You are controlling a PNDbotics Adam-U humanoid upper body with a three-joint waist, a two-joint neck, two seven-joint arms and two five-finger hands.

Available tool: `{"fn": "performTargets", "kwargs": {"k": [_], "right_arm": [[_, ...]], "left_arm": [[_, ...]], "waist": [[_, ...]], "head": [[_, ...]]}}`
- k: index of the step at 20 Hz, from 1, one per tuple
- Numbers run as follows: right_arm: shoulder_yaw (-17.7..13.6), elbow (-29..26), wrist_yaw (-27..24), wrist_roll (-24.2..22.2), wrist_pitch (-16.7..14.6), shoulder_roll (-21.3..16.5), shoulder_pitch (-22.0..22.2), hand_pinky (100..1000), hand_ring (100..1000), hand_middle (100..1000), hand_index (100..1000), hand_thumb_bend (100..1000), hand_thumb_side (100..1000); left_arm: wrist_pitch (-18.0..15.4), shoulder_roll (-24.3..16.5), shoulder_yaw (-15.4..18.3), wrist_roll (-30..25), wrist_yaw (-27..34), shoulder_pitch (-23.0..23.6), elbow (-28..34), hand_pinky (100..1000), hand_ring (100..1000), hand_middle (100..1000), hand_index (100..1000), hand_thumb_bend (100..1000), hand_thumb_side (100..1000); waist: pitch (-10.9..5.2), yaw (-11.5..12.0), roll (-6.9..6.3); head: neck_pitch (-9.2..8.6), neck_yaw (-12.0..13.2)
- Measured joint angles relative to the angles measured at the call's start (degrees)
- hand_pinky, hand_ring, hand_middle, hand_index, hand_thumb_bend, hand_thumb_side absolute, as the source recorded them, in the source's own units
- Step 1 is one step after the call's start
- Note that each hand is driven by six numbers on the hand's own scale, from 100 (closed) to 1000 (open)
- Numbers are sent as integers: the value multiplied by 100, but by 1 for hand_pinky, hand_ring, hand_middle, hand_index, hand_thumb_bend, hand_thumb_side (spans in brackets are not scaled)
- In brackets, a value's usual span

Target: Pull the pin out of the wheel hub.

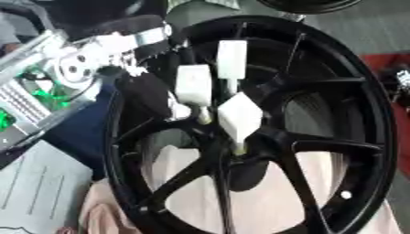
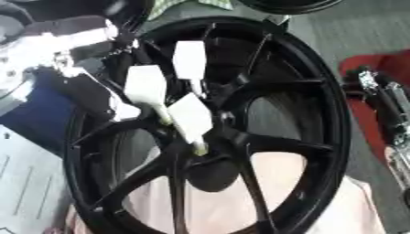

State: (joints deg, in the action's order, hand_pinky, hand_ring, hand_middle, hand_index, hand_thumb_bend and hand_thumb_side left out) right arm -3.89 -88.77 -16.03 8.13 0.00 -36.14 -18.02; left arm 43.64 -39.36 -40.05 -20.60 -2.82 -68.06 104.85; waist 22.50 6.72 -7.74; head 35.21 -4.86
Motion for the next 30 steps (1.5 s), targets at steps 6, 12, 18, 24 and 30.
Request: {"fn": "performTargets", "kwargs": {"k": [6, 12, 18, 24, 30], "right_arm": [[-4, 0, 5, 11, -8, 0, -1, 763, 720, 667, 721, 100, 737], [-31, 0, 20, 44, 7, 0, -6, 763, 720, 666, 721, 100, 735], [-39, 0, 23, 63, 6, 0, -8, 763, 719, 666, 722, 100, 731], [-136, -13, 23, 148, -36, -2, -14, 764, 719, 666, 722, 100, 723], [-284, -79, 22, 291, -95, -17, -4, 765, 719, 665, 722, 100, 720]], "left_arm": [[-267, -336, 398, 203, 739, 137, 115, 612, 500, 267, 383, 452, 100], [-654, -686, 865, 379, 1246, 275, 185, 607, 496, 261, 377, 466, 100], [-882, -1123, 1504, 707, 1563, 699, 329, 598, 488, 254, 371, 479, 102], [-1206, -1931, 2629, 1654, 1968, 2102, 515, 592, 485, 257, 374, 481, 108], [-1680, -2314, 3823, 2807, 2460, 4119, 413, 588, 482, 275, 392, 475, 112]], "waist": [[0, -16, 0], [0, -25, 1], [0, -19, 38], [1, 13, 127], [9, 12, 290]], "head": [[8, -27], [42, -36], [43, -65], [49, -115], [-14, -222]]}}
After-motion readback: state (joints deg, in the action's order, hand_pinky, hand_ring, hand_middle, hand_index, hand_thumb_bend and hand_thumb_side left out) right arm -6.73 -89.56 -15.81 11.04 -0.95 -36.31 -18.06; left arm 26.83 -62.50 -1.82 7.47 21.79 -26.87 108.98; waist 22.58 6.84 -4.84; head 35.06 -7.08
